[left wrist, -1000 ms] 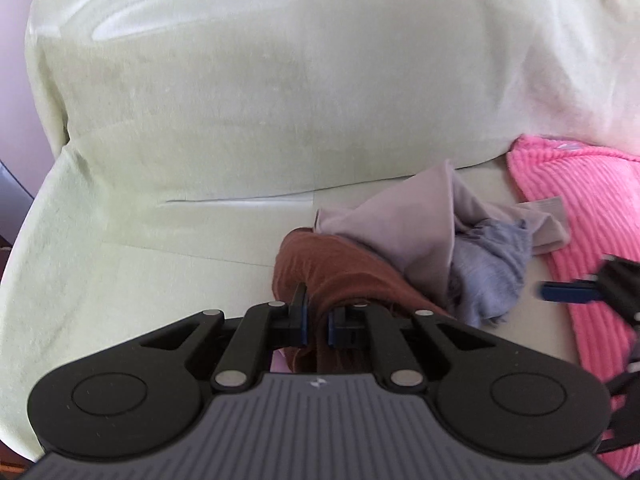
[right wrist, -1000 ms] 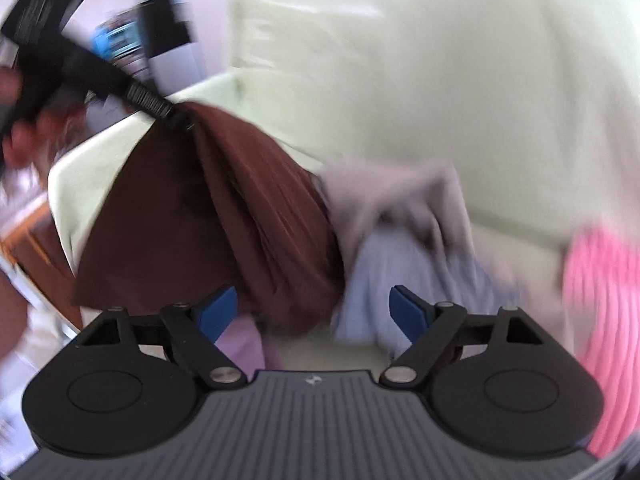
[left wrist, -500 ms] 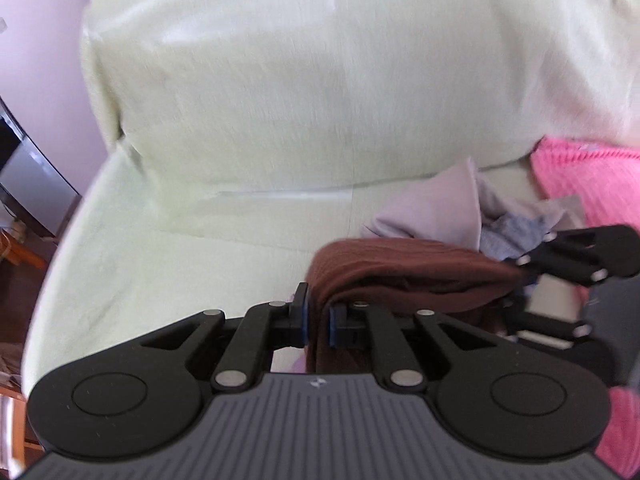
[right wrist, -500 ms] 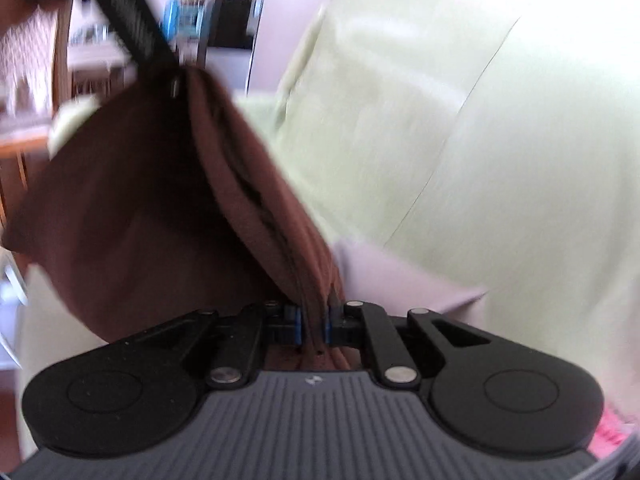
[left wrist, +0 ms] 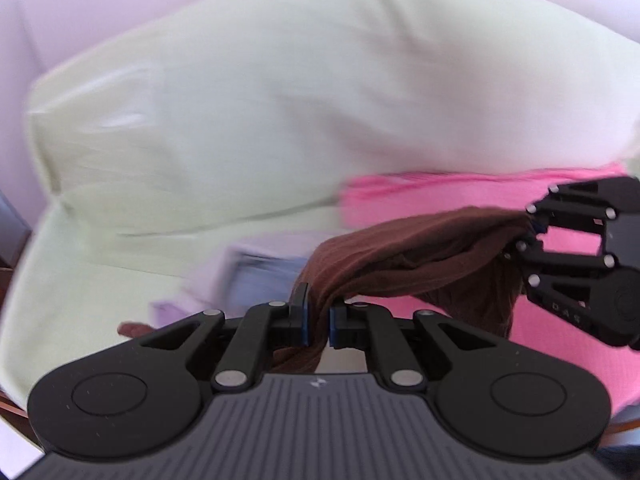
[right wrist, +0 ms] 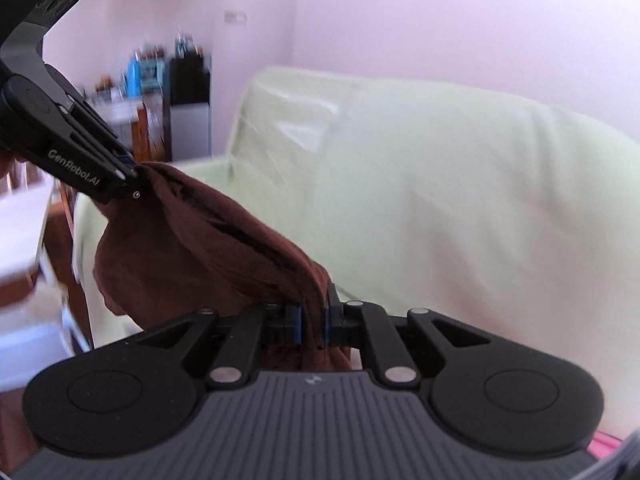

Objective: Fold clothes
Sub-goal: 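Lift the brown shirt with the left gripper while the right gripper grasps it too, then lay the brown shirt onto the pink blanket with both grippers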

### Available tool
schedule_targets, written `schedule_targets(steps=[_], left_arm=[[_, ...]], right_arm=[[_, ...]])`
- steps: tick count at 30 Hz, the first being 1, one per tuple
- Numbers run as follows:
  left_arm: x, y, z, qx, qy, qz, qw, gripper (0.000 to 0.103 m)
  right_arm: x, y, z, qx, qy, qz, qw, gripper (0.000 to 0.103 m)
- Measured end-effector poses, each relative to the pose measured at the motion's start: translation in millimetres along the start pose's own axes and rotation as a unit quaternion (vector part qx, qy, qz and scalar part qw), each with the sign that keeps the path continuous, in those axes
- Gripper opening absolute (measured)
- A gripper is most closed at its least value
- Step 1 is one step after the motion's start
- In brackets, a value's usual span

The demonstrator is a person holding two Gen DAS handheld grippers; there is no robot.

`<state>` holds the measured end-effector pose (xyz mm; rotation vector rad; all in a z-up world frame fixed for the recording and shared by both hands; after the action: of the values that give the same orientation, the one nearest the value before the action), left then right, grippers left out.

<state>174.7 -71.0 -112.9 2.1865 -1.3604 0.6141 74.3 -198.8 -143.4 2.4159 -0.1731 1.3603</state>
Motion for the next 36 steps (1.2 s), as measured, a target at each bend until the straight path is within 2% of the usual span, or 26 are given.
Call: schedule_targets(steps=[1,3,4,5,6,8,9,11,12,13,15,17,19,21,22,23,24,28,30,31,32,33,34,36], left_arm=[[0.8,15.3,8.2,-0.017,-0.002,-0.004,0.9998,0.008],[6.2,44.9,38.3,-0.046,-0.013,-0.015,0.9987,0.012],[9.1,55.1,59.9,-0.055,-0.029,-0.024,0.9978,0.017],[11.0,61.6,79.2,-0.06,-0.046,-0.033,0.9966,0.019],[10.0,64.9,97.8,-0.064,-0.066,-0.043,0.9948,0.021],[2.1,67.3,129.7,-0.07,-0.103,-0.057,0.9906,0.021],[-5.3,67.2,141.5,-0.07,-0.117,-0.055,0.9891,0.021],[-20.1,67.3,162.5,-0.066,-0.142,-0.045,0.9866,0.024],[-27.6,67.7,170.7,-0.06,-0.153,-0.034,0.9858,0.031],[-33.8,69.3,180.9,-0.055,-0.168,-0.018,0.9841,0.031],[-37.8,80.9,206.7,-0.066,-0.187,0.009,0.9801,0.031],[-33.6,102.0,226.5,-0.097,-0.19,0.026,0.9766,0.031],[-26.4,125.5,241.8,-0.132,-0.186,0.061,0.9718,0.032],[-18.9,149.3,256.6,-0.167,-0.18,0.1,0.9642,0.033],[-16.8,158.6,261.9,-0.175,-0.18,0.117,0.9609,0.033],[-15.6,166.7,266.2,-0.178,-0.182,0.133,0.958,0.033],[-14.4,174.9,270.6,-0.181,-0.183,0.148,0.9548,0.033],[-26.3,188.8,288.0,-0.193,-0.219,0.189,0.9376,0.032],[-31.4,191.9,289.7,-0.183,-0.222,0.209,0.9345,0.028],[-33.1,189.8,290.1,-0.173,-0.221,0.215,0.9355,0.015],[-34.4,186.2,290.0,-0.162,-0.217,0.22,0.9372,0.009],[-35.6,182.6,289.8,-0.152,-0.213,0.224,0.9389,0.009],[-33.6,180.2,291.4,-0.145,-0.208,0.226,0.9405,0.008],[-32.1,174.6,289.0,-0.141,-0.199,0.226,0.9432,0.008]], right_arm=[[-8.5,17.2,-17.1,-0.01,-0.007,-0.01,1.0,0.008],[-22.0,50.6,-15.4,-0.046,-0.039,-0.03,0.998,0.013],[-28.0,65.4,-8.6,-0.065,-0.059,-0.04,0.995,0.034],[-34.0,80.3,-1.8,-0.084,-0.079,-0.05,0.992,0.072],[-40.0,95.1,4.9,-0.103,-0.099,-0.06,0.988,0.084],[-54.2,122.7,12.4,-0.144,-0.135,-0.065,0.978,0.08],[-65.5,132.1,4.5,-0.158,-0.146,-0.034,0.976,0.08],[-94.1,146.3,-14.7,-0.154,-0.168,0.057,0.972,0.08],[-115.3,149.1,-22.0,-0.142,-0.191,0.109,0.965,0.08],[-136.6,151.8,-29.4,-0.129,-0.212,0.161,0.955,0.081],[-178.7,153.1,-40.6,-0.106,-0.25,0.263,0.926,0.08],[-217.1,141.2,-38.6,-0.102,-0.269,0.366,0.885,0.078],[-258.6,145.4,-48.3,-0.128,-0.261,0.466,0.835,0.071],[-276.1,156.4,-52.9,-0.154,-0.24,0.569,0.771,0.068],[-288.8,161.8,-64.3,-0.163,-0.226,0.608,0.743,0.068],[-300.2,166.6,-75.1,-0.167,-0.215,0.634,0.723,0.068],[-303.3,169.8,-76.1,-0.166,-0.212,0.645,0.715,0.068],[-305.9,176.9,-68.6,-0.146,-0.217,0.646,0.717,0.068],[-309.2,175.5,-72.4,-0.136,-0.218,0.647,0.718,0.065],[-311.1,170.6,-71.5,-0.132,-0.224,0.645,0.718,0.058],[-313.0,165.0,-66.3,-0.125,-0.232,0.643,0.719,0.049],[-314.5,160.1,-62.8,-0.117,-0.238,0.642,0.719,0.042],[-315.5,156.6,-60.4,-0.11,-0.242,0.642,0.719,0.028],[-318.2,149.3,-49.1,-0.098,-0.244,0.646,0.717,0.024]])
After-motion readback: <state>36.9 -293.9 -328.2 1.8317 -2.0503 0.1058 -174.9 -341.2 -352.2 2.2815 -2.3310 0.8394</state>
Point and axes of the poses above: each gripper's, at about its wrist camera, not at the fingertips, and z roughly the way its jaws point, y to its right, x to its top, the point moved 1 cm from there along z, roughly the way its jaws point, and after that the axes turned 14 degrees about -x, right-handed, at the moved point
